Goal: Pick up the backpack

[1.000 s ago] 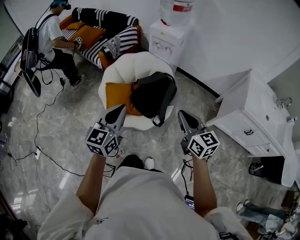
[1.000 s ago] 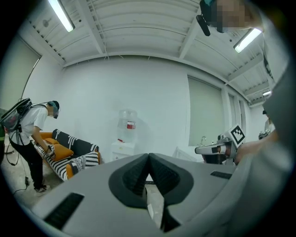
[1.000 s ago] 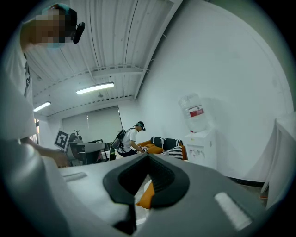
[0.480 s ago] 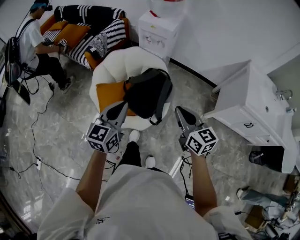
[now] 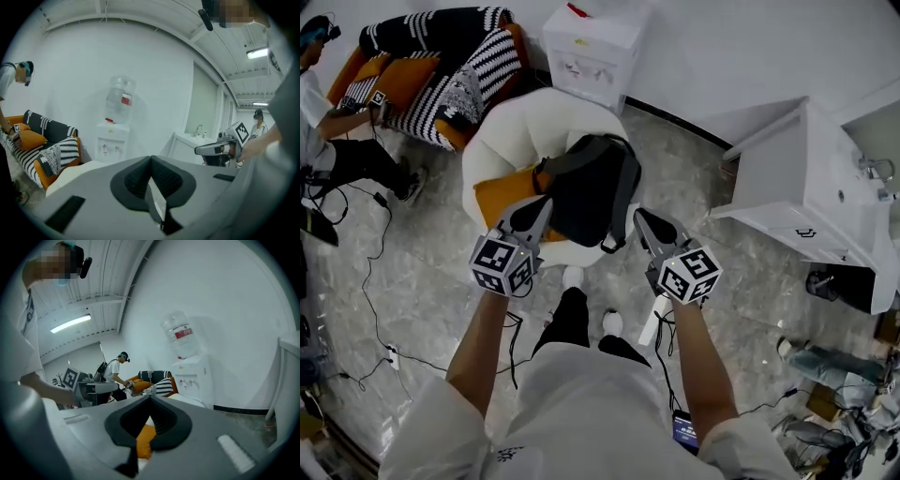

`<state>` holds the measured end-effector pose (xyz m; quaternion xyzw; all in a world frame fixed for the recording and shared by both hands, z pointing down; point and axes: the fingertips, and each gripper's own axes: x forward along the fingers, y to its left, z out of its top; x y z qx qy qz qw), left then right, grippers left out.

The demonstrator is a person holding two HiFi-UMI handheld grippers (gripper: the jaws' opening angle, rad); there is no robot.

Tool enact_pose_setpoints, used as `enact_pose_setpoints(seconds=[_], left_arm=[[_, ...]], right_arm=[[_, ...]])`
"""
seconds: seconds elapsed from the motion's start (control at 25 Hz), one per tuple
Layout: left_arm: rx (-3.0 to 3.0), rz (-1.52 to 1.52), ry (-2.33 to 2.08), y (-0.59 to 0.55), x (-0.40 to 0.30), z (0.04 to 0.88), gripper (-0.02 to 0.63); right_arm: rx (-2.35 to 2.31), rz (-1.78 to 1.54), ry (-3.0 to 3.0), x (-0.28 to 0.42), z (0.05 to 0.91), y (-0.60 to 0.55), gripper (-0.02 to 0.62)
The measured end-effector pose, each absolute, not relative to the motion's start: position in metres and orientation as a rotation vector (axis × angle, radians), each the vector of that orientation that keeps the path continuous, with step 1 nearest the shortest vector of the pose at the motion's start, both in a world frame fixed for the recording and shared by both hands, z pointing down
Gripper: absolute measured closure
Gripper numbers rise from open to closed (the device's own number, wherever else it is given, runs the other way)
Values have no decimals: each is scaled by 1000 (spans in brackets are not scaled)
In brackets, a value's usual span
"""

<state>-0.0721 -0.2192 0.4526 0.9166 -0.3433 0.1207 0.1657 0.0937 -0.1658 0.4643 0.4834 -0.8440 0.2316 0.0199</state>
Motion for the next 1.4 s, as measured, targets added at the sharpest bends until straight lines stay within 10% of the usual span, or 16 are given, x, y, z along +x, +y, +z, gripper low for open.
enact_pose_setpoints(seconds=[1.4], left_arm=[[2653, 848, -624, -385, 9, 741, 571]], right_arm=[[1719, 1029, -2116, 158, 786, -268, 593]])
